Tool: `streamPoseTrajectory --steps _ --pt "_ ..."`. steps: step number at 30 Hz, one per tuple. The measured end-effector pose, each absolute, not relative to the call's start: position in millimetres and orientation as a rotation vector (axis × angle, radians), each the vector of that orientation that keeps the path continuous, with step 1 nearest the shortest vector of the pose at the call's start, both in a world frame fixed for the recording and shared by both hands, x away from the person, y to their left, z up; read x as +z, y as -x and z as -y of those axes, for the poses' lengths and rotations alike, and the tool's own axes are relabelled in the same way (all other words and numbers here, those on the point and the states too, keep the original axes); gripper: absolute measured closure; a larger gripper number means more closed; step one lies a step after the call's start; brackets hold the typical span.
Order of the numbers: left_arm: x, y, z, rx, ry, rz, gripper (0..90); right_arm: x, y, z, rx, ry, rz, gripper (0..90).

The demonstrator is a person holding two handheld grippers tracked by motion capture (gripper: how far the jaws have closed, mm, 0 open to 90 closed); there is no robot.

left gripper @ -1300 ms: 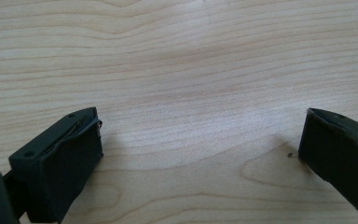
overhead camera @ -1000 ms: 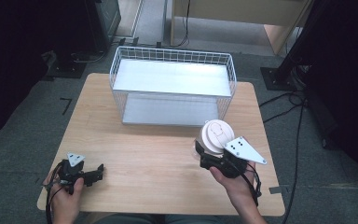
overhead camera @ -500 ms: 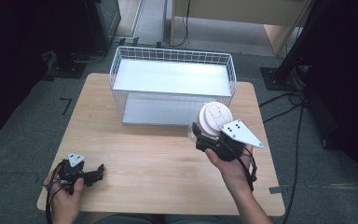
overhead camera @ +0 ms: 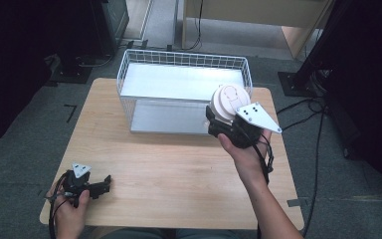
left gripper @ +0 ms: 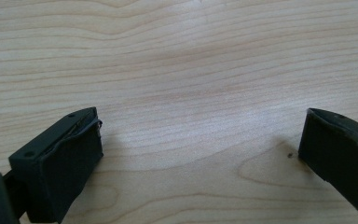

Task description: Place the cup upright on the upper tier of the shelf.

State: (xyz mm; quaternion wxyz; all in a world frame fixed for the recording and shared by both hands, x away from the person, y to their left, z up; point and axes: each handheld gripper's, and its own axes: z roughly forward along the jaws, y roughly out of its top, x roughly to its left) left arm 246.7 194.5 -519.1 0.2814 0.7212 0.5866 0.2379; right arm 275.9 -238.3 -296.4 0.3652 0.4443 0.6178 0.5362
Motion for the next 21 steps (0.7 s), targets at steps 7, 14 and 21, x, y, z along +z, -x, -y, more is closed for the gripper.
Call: streamPoseTrajectory --steps 7,14,21 --pt "-519.1 -246.7 -194.5 0.637 -1.932 -1.572 0.0 -286.6 -300.2 235.2 1.356 -1.155 -1.569 15.9" --pt "-519.1 -246.7 -194.5 0.637 -1.933 -1.571 0.0 -284.8 -321.4 230.0 1.339 -1.165 -1.548 15.9" --pt "-519.1 -246.7 -194.3 0.636 -1.933 -1.569 0.0 -284.3 -339.4 223.2 1.333 -1.176 -1.543 15.9"
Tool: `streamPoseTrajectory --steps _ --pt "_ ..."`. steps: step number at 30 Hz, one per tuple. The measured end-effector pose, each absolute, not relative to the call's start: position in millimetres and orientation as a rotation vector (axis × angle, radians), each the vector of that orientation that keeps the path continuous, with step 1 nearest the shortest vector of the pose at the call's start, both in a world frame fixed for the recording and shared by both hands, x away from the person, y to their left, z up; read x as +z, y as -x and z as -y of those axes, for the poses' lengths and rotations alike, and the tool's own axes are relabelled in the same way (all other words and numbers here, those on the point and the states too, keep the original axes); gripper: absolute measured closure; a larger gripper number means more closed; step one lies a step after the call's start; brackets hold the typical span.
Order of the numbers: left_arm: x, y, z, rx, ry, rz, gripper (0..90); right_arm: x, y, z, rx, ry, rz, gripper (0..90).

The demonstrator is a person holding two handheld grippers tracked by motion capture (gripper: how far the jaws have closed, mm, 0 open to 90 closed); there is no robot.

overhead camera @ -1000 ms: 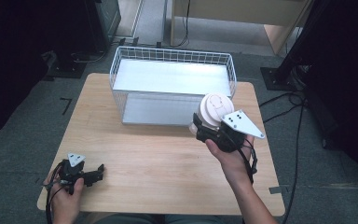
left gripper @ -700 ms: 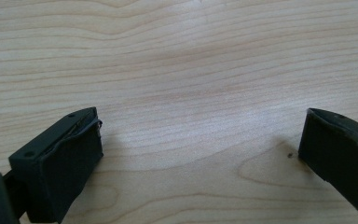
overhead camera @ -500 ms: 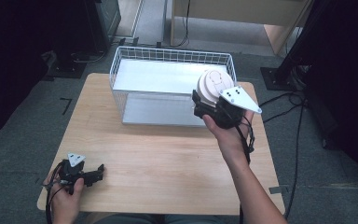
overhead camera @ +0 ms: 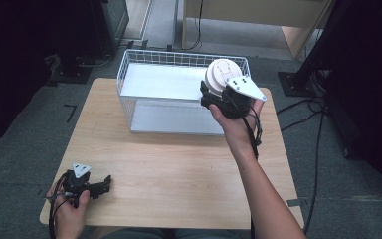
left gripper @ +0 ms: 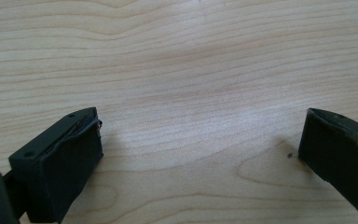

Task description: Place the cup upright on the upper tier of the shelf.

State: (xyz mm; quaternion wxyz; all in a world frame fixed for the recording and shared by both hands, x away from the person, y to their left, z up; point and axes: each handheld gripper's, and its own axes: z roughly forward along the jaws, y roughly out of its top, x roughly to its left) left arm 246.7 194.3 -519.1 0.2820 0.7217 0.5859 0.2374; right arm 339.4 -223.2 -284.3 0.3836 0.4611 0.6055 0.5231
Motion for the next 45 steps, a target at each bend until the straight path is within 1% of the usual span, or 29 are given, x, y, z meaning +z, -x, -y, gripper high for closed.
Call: streamPoseTrajectory --steps 15,21,30,45 --pt "-519.2 -246.7 -194.1 0.636 -1.929 -1.570 0.0 -274.7 -381.2 211.2 1.274 -1.179 -1.535 15.9" --pt "-519.2 -246.7 -194.1 0.636 -1.929 -1.570 0.0 -278.1 -398.4 207.2 1.262 -1.204 -1.539 16.0" --pt "-519.2 -246.7 -194.1 0.636 -1.929 -1.571 0.0 -277.6 -412.3 205.7 1.265 -1.226 -1.538 16.0" --pt "-519.1 -246.6 -193.9 0.634 -1.939 -1.559 0.0 -289.8 -435.8 206.3 1.322 -1.216 -1.468 16.2"
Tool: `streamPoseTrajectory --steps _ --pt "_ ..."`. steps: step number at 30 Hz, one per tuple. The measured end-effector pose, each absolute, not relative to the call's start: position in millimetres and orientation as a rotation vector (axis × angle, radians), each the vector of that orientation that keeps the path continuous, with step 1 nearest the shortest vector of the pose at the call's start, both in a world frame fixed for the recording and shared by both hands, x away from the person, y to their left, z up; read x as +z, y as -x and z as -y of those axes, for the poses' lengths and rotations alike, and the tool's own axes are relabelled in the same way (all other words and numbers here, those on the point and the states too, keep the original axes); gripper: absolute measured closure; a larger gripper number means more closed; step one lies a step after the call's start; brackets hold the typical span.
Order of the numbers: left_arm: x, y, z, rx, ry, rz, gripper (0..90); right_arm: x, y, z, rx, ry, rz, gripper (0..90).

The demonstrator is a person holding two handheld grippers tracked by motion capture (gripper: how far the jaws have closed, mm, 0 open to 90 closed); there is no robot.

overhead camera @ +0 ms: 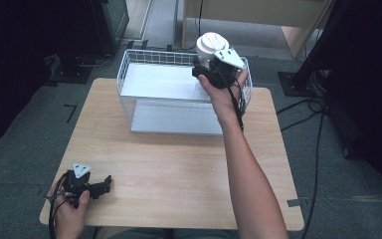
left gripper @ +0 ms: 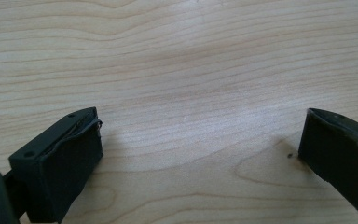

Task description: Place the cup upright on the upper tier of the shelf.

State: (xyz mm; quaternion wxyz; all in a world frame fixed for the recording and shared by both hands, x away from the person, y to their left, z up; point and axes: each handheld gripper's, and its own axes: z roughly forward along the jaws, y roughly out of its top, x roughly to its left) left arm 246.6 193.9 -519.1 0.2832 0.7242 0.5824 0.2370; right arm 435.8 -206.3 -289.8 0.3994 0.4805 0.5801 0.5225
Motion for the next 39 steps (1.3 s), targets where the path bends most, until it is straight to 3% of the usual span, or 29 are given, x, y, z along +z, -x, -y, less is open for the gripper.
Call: streamPoseTrajectory --steps 19,24,39 --pt "-519.2 -246.5 -193.5 0.631 -1.943 -1.551 0.0 -294.8 -455.4 198.4 1.341 -1.219 -1.443 15.6" --pt "-519.2 -246.5 -193.6 0.631 -1.943 -1.550 0.0 -290.8 -450.1 199.0 1.358 -1.231 -1.493 0.1" --pt "-519.3 -246.6 -193.5 0.632 -1.943 -1.550 0.0 -294.1 -421.0 212.6 1.382 -1.223 -1.490 0.0"
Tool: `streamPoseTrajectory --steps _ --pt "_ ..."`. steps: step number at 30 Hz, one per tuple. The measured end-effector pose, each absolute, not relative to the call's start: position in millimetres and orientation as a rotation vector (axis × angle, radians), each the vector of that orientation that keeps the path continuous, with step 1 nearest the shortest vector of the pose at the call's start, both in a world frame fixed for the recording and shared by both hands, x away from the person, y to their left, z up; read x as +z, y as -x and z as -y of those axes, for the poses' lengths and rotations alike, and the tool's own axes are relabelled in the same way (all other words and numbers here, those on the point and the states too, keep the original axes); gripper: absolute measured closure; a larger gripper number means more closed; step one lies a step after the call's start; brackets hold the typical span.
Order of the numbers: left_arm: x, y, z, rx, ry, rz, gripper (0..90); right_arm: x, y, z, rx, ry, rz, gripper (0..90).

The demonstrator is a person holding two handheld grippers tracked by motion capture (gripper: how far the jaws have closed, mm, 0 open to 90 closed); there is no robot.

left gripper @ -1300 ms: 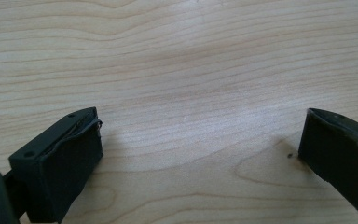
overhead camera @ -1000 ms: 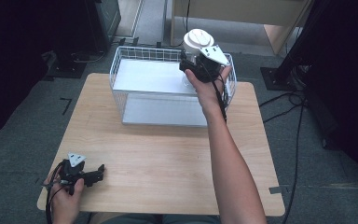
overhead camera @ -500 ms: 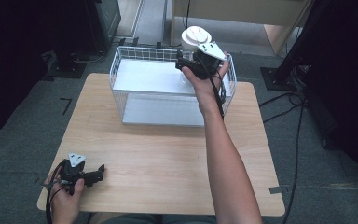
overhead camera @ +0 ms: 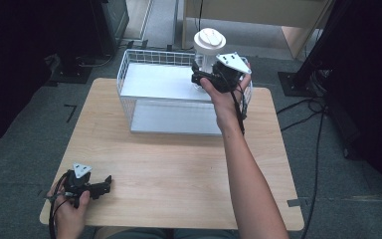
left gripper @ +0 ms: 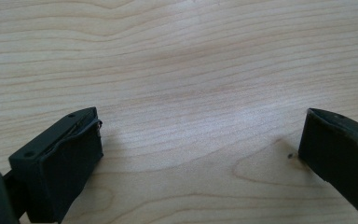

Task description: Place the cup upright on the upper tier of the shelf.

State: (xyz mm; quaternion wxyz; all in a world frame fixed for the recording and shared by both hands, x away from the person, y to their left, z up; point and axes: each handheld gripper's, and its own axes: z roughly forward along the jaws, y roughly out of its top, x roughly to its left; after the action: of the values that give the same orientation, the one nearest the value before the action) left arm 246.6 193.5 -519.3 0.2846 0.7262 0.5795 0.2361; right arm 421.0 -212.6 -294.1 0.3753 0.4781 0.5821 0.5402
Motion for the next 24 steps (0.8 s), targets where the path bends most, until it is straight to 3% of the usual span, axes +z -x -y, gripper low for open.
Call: streamPoseTrajectory --steps 24 --pt "-519.2 -246.6 -193.6 0.631 -1.944 -1.550 0.0 -310.7 -352.1 235.7 1.427 -1.067 -1.554 0.0"
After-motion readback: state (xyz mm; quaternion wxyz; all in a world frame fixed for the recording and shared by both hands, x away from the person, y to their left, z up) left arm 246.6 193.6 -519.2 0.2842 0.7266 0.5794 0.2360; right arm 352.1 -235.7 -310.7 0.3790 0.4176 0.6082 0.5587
